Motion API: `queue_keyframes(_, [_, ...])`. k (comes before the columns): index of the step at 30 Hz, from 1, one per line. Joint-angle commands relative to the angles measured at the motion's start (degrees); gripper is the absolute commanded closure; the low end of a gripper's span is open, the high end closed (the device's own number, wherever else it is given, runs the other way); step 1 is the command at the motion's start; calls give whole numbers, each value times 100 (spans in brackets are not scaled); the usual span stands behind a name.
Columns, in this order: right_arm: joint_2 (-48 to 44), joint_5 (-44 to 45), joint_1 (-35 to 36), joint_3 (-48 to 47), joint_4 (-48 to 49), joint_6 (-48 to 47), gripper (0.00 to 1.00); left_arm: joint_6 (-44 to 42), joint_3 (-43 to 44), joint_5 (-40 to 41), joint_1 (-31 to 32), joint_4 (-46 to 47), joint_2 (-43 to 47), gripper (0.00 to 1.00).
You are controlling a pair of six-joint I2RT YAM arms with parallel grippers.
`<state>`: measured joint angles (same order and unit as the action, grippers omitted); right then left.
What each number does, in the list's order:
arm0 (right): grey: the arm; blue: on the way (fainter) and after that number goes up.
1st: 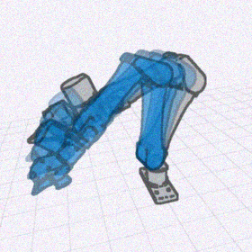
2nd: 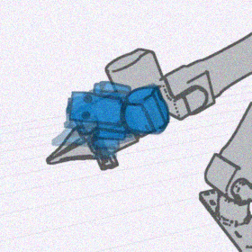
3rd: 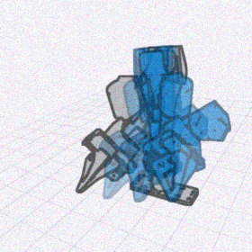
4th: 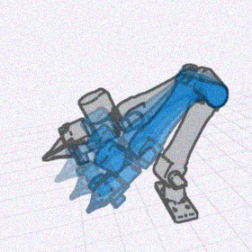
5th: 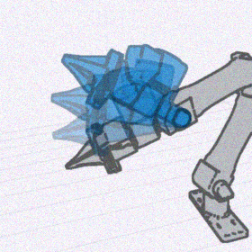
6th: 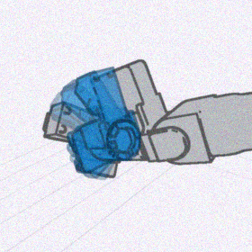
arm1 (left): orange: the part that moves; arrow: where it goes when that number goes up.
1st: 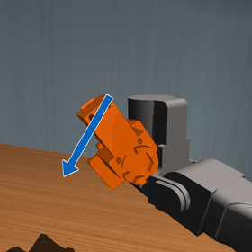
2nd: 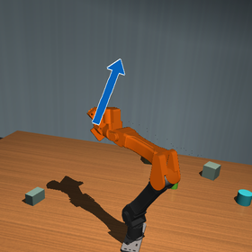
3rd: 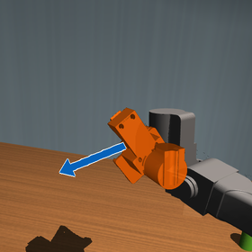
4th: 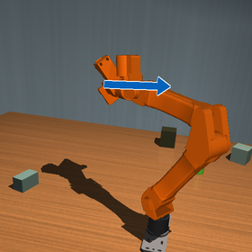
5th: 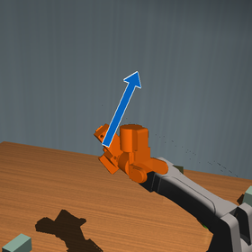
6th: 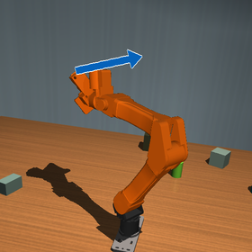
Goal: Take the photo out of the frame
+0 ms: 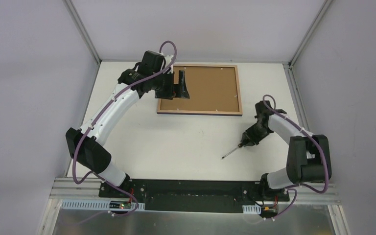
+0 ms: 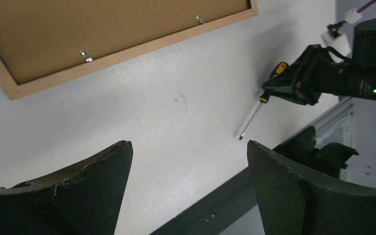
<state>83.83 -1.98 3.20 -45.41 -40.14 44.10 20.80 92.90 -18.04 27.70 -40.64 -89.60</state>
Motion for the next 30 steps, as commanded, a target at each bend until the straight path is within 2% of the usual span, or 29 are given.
queue_keyframes(1, [-574, -1259, 738, -365, 562, -787, 100, 1115, -294, -839, 10, -41, 88, 13])
queue_keyframes(3, [-671, -1703, 962, -337, 904, -595, 100, 1158, -487, -983, 183, 6, 75, 15])
queue_keyframes(8, [-678, -2547, 1545, -217, 1588, 375, 100, 1446, -919, -993, 959, 592, -7, 10])
queue_keyframes(13, [-1058, -2714, 2069, -168, 1926, 1399, 100, 1939, -1313, -860, 1461, 1164, -2, 9])
queue_keyframes(22, [-1726, -2845, 2254, -253, 1948, 1786, 100, 1962, -1953, -952, 2145, 1609, 118, 13])
queue_keyframes(24, [-1815, -2912, 2272, -335, 1932, 1817, 100, 1986, -2090, -925, 2195, 1705, 146, 20])
queue_keyframes(30, [-1907, -3019, 2288, -530, 1670, 1487, 100, 1946, -2154, -1005, 2204, 1814, 147, 54])
